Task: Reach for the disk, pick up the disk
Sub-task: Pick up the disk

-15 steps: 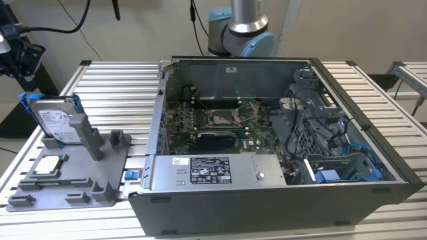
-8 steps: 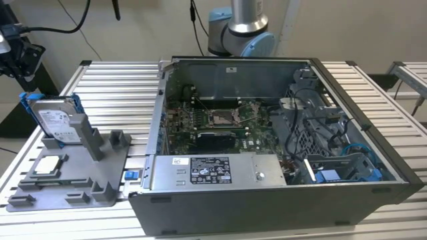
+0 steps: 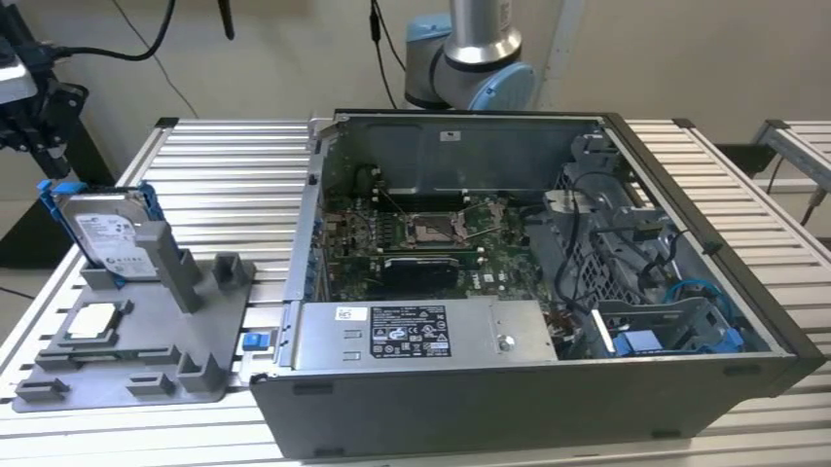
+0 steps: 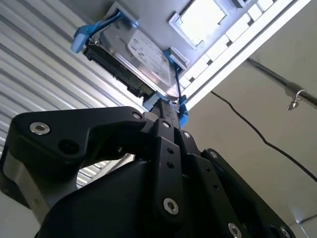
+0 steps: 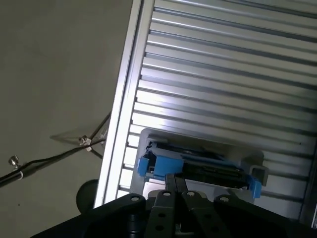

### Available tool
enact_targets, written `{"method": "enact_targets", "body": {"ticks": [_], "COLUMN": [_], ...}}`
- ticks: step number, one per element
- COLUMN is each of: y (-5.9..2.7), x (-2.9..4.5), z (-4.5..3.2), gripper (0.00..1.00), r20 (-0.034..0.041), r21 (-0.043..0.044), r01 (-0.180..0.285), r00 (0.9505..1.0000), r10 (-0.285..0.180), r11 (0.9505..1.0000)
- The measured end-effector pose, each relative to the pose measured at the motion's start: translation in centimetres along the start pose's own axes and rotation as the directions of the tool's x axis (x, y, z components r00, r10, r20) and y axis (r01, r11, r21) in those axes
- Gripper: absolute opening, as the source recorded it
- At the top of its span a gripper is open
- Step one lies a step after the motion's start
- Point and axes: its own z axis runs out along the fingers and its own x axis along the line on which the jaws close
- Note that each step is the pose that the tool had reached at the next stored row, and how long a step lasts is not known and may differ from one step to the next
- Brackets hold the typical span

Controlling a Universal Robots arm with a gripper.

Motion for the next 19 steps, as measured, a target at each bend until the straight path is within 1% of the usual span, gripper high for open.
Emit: {"method": "enact_targets", "body": {"ticks": [2,4,6,9,12,14,17,19], "y": [0.00,0.00,0.00,0.00,0.00,0.00,0.00,0.00], "x": [0.00,0.00,0.00,0.00,0.00,0.00,0.00,0.00], "z": [0.00,0.00,0.00,0.00,0.00,0.00,0.00,0.00], "gripper": [0.00,0.00,0.00,0.00,0.00,0.00,0.00,0.00], "r20": [-0.0010,-0.0021,-0.0029,-0.0042,-0.0059,-0.0070,-0.0085,-0.0095], "r21": [0.0000,0.0000,-0.0001,-0.0001,-0.0004,-0.0006,-0.0011,-0.0013], "r01": [0.035,0.072,0.108,0.162,0.217,0.252,0.304,0.338], "r00": [0.9994,0.9974,0.9941,0.9867,0.9762,0.9678,0.9526,0.9411], "r10": [-0.035,-0.072,-0.108,-0.162,-0.217,-0.252,-0.304,-0.338], "r11": [0.9994,0.9974,0.9941,0.9867,0.9762,0.9678,0.9527,0.9411]}}
